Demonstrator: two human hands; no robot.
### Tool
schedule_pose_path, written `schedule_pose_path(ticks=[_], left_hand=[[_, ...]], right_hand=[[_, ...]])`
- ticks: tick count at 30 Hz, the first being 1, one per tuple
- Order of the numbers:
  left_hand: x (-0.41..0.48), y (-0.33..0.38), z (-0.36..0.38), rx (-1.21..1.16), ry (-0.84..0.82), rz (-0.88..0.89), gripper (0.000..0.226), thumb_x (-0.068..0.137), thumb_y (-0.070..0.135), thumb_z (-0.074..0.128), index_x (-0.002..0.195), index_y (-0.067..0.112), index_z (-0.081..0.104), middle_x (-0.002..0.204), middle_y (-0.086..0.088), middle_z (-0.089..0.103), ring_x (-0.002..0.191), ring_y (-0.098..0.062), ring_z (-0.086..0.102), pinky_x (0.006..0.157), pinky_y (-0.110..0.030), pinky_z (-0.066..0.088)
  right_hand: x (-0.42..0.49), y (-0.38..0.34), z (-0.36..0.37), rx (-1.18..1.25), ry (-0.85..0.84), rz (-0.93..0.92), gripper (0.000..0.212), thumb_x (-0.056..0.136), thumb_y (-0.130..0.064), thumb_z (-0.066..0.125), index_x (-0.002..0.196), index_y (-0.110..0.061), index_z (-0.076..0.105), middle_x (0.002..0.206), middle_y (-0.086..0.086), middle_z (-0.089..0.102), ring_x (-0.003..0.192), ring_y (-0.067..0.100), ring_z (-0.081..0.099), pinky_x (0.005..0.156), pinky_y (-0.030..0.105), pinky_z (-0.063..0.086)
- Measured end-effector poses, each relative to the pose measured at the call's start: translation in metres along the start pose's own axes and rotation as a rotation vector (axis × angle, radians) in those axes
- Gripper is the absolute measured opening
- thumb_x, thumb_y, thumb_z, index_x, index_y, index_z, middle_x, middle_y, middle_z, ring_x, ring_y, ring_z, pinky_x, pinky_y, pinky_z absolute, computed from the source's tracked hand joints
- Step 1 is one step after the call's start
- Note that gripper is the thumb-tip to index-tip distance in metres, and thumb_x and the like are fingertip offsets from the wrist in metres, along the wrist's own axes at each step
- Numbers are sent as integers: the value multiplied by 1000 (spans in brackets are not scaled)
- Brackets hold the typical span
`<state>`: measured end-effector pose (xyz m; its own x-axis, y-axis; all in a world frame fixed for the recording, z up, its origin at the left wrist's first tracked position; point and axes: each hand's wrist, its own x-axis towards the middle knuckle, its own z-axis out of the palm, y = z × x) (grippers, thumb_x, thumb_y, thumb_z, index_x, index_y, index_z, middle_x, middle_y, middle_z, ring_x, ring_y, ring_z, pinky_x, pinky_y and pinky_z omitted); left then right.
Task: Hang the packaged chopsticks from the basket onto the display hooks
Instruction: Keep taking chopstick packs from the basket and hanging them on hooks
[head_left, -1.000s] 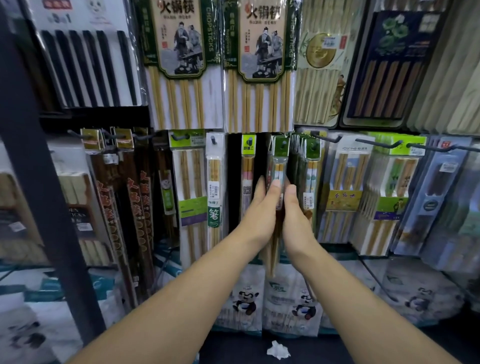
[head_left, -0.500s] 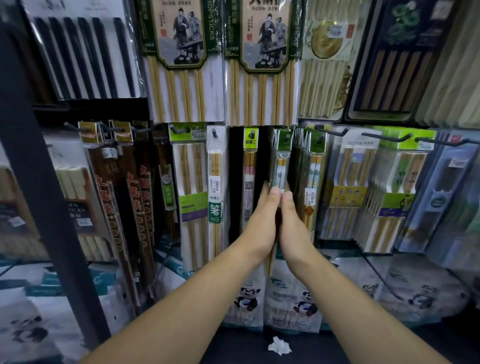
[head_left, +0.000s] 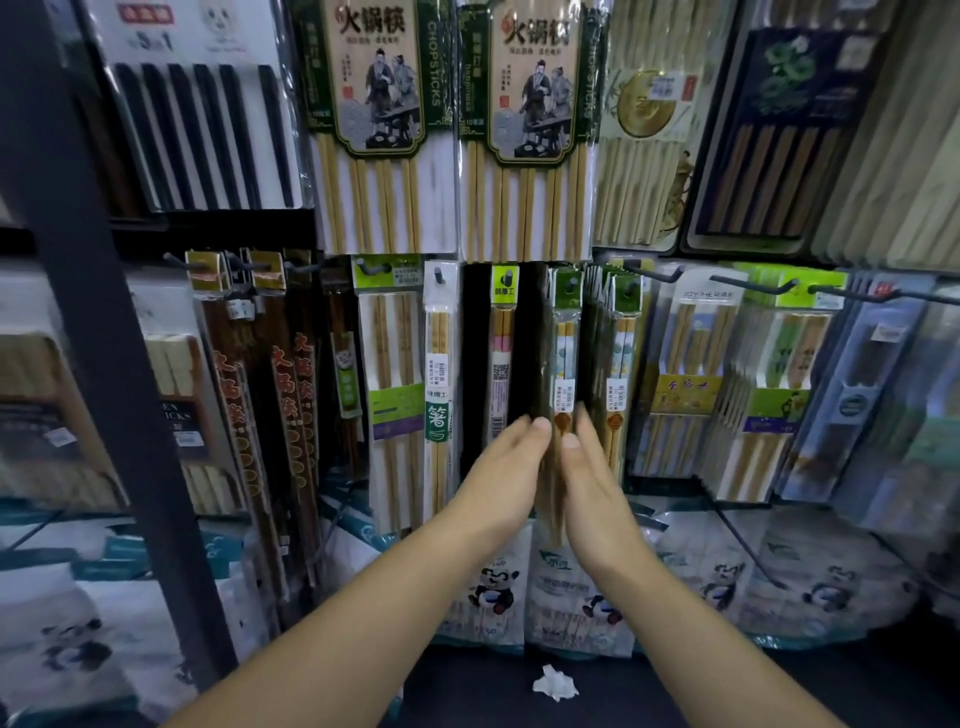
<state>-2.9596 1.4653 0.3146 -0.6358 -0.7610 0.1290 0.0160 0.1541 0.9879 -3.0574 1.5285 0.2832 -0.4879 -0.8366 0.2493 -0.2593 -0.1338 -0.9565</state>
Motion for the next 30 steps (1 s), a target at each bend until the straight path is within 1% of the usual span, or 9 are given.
schedule_pose_path(ticks=[2, 5, 9, 12, 14, 18, 24, 28, 30], left_hand=[[-15, -3, -12, 121, -12, -21, 17, 106, 45, 48, 117, 44, 60, 97, 45, 62, 95, 28, 54, 82, -3, 41], [-32, -6, -32, 228, 70, 16, 12, 103, 46, 51, 100, 46, 63, 109, 24, 68, 112, 1, 63, 102, -29, 48], [-34, 6, -44, 227, 166, 150, 31, 105, 46, 48, 134, 41, 56, 124, 33, 57, 114, 18, 51, 109, -25, 39], [-20, 17, -36, 97, 120, 144, 54, 107, 43, 46, 158, 32, 32, 152, 21, 39, 134, 9, 34, 110, -21, 26], [-10, 21, -29, 18, 108, 123, 59, 108, 45, 42, 162, 32, 21, 163, 13, 28, 135, 5, 26, 106, -19, 24], [9, 27, -25, -105, 136, 66, 64, 108, 51, 34, 164, 30, 13, 166, 9, 24, 130, 5, 27, 86, -3, 27], [26, 22, -24, -246, 119, 44, 63, 109, 52, 27, 164, 24, 16, 169, 3, 22, 144, 0, 27, 107, -17, 24], [34, 17, -23, -232, 127, 37, 56, 109, 50, 31, 158, 25, 36, 156, 11, 41, 120, 8, 49, 77, 4, 38], [35, 15, -22, -228, 115, 35, 55, 108, 51, 31, 156, 26, 40, 156, 8, 45, 119, 5, 47, 70, 3, 37]], right_hand=[[-16, 4, -4, -60, 7, -15, 73, 91, -70, 28, 158, -48, 9, 158, -32, 14, 147, -5, 16, 117, 24, 17], [-36, 7, -6, -151, 118, -104, 53, 102, -54, 35, 154, -47, 27, 154, -33, 25, 143, -8, 27, 111, 20, 26], [-46, -9, 4, -216, 227, -305, 28, 101, -55, 35, 127, -59, 44, 131, -35, 46, 124, -12, 47, 94, 6, 40], [-36, -24, 20, -31, 4, -266, 54, 94, -75, 32, 144, -57, 41, 148, -35, 41, 138, -13, 37, 112, 16, 33], [-23, -30, 31, 124, -138, -172, 78, 85, -88, 31, 154, -52, 29, 159, -30, 31, 146, -9, 27, 123, 32, 24], [7, -41, 47, 224, -152, -72, 89, 82, -89, 26, 159, -46, 16, 164, -25, 20, 148, -8, 21, 127, 34, 15], [47, -44, 54, 273, -48, 8, 73, 95, -69, 22, 161, -38, 17, 168, -12, 20, 152, 5, 19, 127, 41, 16], [58, -33, 58, 291, -79, 42, 57, 101, -65, 25, 150, -40, 42, 137, -23, 53, 112, -16, 54, 100, 14, 39], [58, -30, 59, 294, -77, 52, 55, 101, -66, 27, 147, -42, 45, 123, -26, 55, 95, -22, 54, 86, 10, 38]])
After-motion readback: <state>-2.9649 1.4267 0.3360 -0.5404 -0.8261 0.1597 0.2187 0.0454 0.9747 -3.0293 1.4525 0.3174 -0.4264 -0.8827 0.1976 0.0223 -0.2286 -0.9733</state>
